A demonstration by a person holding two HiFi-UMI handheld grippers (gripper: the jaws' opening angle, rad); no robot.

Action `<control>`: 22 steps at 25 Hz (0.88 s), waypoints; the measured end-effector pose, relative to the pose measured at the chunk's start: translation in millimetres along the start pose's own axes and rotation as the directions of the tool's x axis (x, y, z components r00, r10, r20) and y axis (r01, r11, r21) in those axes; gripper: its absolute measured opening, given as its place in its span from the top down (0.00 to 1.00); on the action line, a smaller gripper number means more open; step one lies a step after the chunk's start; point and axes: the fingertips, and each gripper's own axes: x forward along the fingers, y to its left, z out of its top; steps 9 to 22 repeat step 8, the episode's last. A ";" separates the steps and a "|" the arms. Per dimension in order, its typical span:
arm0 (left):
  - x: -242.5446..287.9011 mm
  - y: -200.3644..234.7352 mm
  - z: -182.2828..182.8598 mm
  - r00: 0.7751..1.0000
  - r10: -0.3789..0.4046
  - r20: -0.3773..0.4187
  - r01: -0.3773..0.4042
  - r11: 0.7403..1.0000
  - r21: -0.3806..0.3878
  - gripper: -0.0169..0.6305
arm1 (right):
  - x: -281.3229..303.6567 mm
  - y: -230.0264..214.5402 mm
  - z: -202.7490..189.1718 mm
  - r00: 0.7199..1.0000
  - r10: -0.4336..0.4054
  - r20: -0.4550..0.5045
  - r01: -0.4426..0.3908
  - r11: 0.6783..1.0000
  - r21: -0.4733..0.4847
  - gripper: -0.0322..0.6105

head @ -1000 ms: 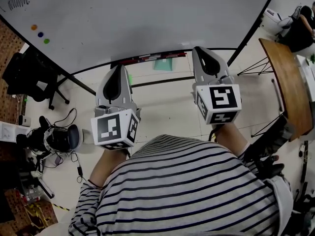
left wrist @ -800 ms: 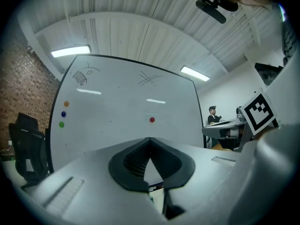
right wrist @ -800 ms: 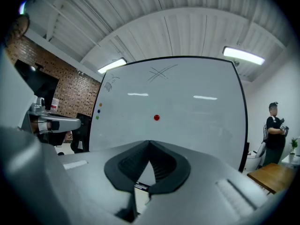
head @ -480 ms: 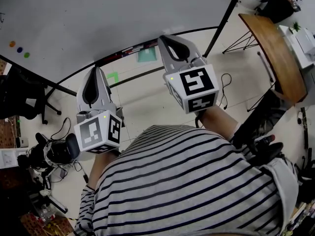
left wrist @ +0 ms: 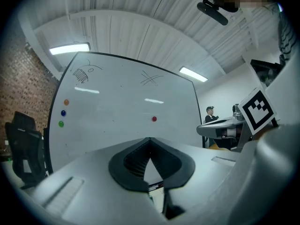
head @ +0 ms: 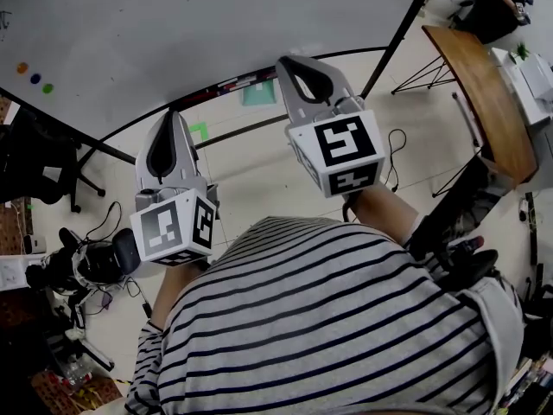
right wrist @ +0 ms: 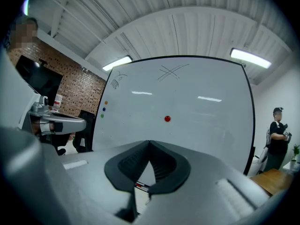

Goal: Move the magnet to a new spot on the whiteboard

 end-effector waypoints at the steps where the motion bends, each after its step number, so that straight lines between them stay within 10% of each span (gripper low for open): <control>1: -0.1 1.0 0.5 1.000 0.003 0.000 -0.003 1.000 -0.002 0.95 | 0.6 0.5 1.3 1.000 0.000 0.001 0.000 1.000 -0.002 0.95; 22: -2.2 2.9 1.0 1.000 0.007 -0.001 -0.007 1.000 -0.002 0.95 | 2.9 6.3 2.5 1.000 0.016 -0.003 -0.016 1.000 -0.001 0.95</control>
